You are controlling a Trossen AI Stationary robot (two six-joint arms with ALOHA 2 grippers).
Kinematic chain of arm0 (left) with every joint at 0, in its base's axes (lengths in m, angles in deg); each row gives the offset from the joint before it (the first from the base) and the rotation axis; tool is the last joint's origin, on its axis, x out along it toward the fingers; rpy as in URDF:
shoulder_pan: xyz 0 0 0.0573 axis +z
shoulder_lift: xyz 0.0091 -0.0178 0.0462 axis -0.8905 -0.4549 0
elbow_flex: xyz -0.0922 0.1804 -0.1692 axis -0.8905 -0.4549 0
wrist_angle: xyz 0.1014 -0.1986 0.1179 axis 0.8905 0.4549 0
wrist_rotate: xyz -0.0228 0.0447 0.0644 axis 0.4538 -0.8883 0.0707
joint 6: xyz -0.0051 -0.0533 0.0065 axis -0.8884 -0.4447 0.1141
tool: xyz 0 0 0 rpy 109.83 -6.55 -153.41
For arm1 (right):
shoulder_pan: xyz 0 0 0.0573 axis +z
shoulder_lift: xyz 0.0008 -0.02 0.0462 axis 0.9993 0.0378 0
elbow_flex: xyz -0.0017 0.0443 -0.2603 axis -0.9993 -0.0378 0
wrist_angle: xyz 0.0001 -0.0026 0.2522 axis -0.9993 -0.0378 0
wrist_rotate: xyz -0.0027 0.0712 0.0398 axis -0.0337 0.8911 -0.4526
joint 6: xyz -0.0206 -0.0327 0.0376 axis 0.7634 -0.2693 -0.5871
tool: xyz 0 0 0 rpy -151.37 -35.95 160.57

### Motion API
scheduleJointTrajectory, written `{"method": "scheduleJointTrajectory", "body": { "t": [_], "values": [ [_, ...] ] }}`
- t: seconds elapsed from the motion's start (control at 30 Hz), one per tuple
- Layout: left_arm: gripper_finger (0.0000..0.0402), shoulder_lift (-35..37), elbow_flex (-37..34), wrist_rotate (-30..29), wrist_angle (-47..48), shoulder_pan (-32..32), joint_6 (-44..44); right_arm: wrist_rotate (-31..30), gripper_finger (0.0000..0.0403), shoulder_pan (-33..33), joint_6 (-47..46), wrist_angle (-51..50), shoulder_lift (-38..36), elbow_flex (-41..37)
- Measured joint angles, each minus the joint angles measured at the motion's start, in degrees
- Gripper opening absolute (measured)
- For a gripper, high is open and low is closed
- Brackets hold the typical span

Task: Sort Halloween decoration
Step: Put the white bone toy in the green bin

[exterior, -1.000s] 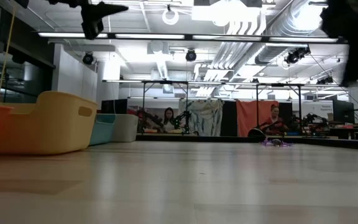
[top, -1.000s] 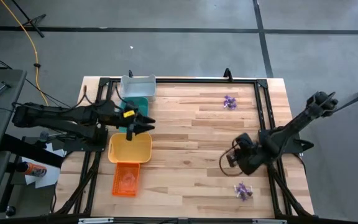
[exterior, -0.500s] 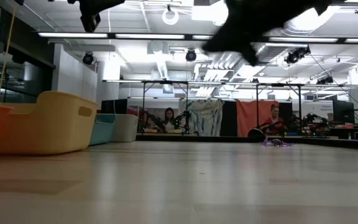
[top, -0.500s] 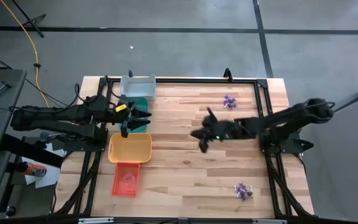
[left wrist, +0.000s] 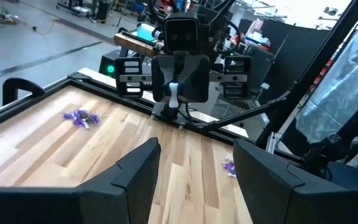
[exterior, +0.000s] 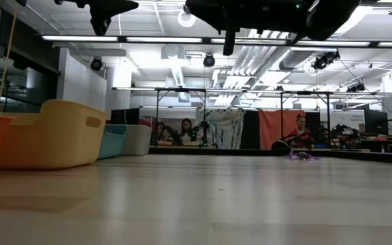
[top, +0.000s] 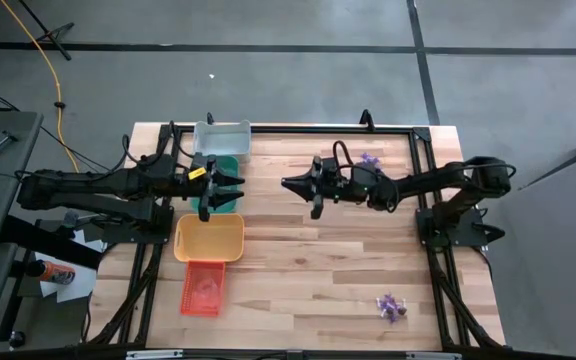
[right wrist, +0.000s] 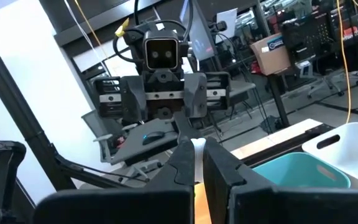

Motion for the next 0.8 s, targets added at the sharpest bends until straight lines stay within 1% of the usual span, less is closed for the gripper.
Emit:
{"method": "scheduleJointTrajectory", "body": {
  "t": [0.1,0.2,0.23,0.3,0.37,0.43,0.53,0.63,0.8],
  "values": [
    [0.0193,0.0,0.0,0.0,0.02,0.0,-0.08,0.04,0.0,0.02,0.08,-0.03,0.0,0.0],
    [0.0193,0.0,0.0,0.0,-0.22,0.0,-2.95,-0.03,0.0,0.02,-1.16,-1.11,0.0,0.24],
    [0.0193,0.0,0.0,0.0,-0.73,0.0,-4.22,-0.11,0.0,0.01,-2.36,-3.21,0.02,1.16],
    [0.0193,0.0,0.0,0.0,-2.87,0.0,-5.35,-0.21,0.0,-0.5,-2.53,-11.25,0.08,5.09],
    [0.0193,0.12,0.0,0.0,-6.99,0.0,-4.72,-0.28,0.0,-0.97,1.96,-21.07,1.56,11.11],
    [0.0193,0.79,0.0,0.0,-12.07,0.02,-3.16,1.18,0.0,-1.64,7.65,-28.87,4.74,16.98],
    [0.0193,1.59,0.08,0.01,-18.08,0.28,0.41,5.27,0.0,-2.8,13.33,-34.07,11.57,25.72],
    [0.0193,2.65,0.02,0.0,-21.55,0.67,2.86,7.74,0.0,-3.86,13.29,-36.08,19.16,32.63],
    [0.0193,3.85,0.02,-1.71,-22.86,1.08,2.95,8.13,0.0,-4.8,12.01,-36.38,30.33,42.29]
  ]
}}
